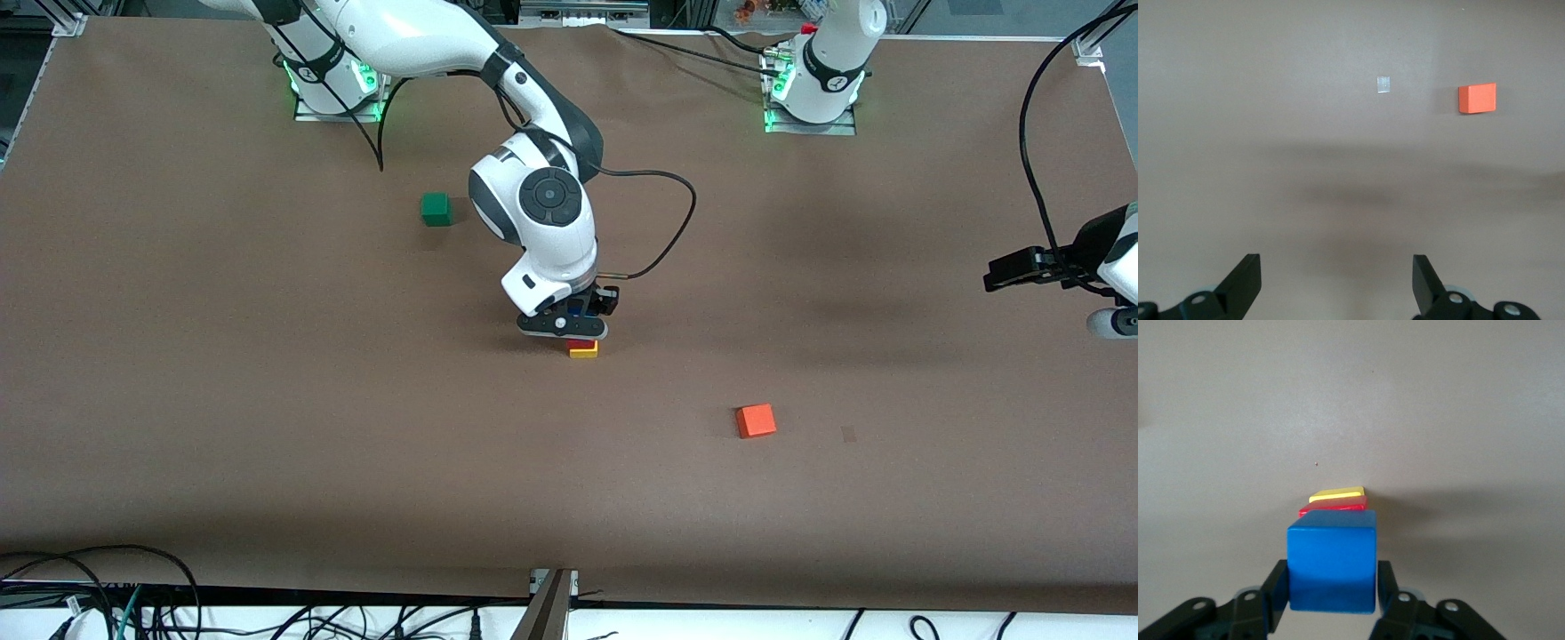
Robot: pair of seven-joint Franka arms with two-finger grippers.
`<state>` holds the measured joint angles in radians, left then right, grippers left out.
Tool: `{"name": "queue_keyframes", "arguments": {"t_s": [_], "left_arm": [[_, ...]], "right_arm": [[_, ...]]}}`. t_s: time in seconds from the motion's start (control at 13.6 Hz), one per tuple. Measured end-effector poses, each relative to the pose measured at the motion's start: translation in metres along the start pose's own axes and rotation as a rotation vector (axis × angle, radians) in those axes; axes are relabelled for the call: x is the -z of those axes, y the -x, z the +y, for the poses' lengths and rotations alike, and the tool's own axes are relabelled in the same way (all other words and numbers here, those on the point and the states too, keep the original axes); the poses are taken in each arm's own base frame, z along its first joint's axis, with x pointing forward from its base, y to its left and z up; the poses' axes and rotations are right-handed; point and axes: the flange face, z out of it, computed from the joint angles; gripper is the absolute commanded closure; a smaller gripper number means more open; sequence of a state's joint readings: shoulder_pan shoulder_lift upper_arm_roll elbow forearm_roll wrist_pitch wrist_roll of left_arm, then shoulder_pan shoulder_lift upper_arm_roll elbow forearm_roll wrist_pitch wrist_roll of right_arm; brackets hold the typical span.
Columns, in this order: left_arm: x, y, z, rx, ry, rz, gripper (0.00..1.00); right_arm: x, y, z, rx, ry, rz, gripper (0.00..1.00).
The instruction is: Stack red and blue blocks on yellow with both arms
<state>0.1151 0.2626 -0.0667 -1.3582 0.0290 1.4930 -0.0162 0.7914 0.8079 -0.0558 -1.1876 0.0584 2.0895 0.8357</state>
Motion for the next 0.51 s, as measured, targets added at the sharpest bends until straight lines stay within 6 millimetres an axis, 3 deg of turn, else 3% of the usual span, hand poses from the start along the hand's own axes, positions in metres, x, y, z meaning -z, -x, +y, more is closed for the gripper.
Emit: {"name": "queue_keyframes", "arguments": {"t_s": [0.15,0.22,0.37,0.51], "left_arm": [[0.0,0.0,0.0,0.0,0.0,0.0,0.0],[0.0,0.0,0.0,0.0,0.0,0.0,0.0],[-0.001,0.0,0.001,-0.001,0.0,-0.001,0.0],[-0.001,0.0,0.0,-0.001,0.0,-0.002,0.0]], "right_arm": [[0.01,-0.01,0.008,-0.016,0.027,-0.005,0.0],[0.026,-0.021,0.015,-0.031,0.035,-0.002,0.0],[0.077,-0.053,0.042,-0.085,0.026,0.013,0.0],[0.141,-0.095,0.1,-0.137,0.01,0.02,0.0]]}}
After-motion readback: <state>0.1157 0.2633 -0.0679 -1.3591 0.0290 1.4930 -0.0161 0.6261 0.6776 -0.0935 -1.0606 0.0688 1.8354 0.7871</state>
